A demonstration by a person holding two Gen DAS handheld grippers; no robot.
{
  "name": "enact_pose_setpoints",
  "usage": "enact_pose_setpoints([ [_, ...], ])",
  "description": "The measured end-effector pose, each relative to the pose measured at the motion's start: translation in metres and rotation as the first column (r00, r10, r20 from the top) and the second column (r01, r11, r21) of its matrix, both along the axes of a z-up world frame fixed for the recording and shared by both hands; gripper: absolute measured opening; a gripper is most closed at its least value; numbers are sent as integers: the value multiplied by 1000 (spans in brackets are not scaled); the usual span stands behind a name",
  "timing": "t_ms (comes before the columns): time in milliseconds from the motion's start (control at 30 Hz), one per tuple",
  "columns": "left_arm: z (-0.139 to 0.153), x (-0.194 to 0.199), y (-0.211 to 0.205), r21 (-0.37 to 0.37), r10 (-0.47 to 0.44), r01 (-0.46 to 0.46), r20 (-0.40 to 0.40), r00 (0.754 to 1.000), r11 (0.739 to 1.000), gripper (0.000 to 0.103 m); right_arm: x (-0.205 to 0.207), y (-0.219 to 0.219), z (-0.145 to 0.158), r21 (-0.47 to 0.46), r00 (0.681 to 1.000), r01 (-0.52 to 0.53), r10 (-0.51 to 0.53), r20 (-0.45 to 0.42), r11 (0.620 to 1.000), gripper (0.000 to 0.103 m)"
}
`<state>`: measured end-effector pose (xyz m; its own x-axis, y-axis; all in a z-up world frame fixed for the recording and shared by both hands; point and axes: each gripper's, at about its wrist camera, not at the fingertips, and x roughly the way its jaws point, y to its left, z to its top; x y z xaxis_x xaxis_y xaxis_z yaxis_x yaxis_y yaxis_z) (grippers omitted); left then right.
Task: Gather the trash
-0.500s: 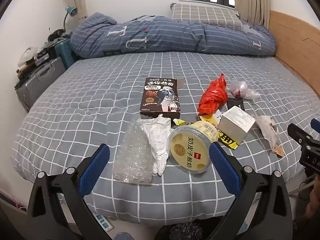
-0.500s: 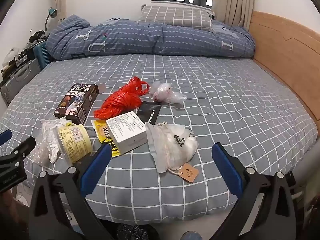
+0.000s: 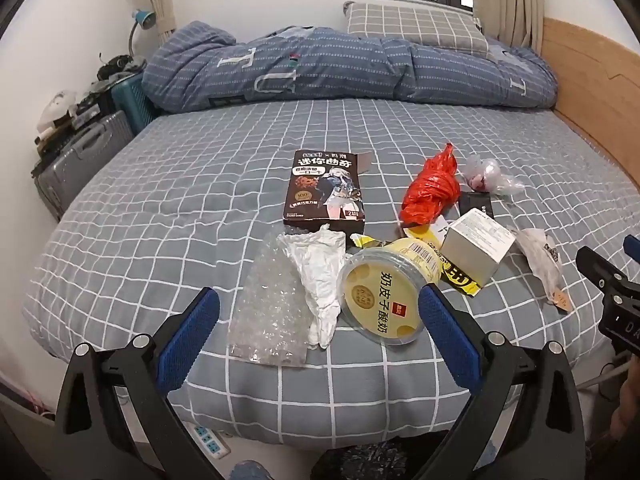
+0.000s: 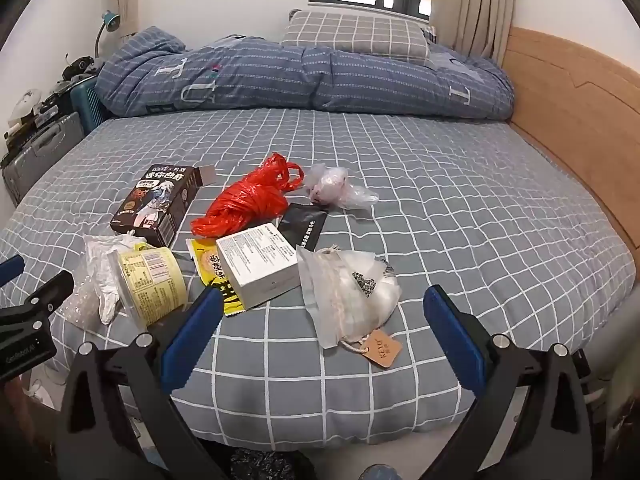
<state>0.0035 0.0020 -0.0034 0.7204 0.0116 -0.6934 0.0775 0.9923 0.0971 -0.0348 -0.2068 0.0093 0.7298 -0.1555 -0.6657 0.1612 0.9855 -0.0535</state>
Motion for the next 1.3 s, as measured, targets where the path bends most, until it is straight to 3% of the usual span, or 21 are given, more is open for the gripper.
enact_pose_setpoints([
  [1300,3,5,10,-20,8,-9,-33,999,1000,97,5,-6,8,38,1000,-19,19,0,999,96],
])
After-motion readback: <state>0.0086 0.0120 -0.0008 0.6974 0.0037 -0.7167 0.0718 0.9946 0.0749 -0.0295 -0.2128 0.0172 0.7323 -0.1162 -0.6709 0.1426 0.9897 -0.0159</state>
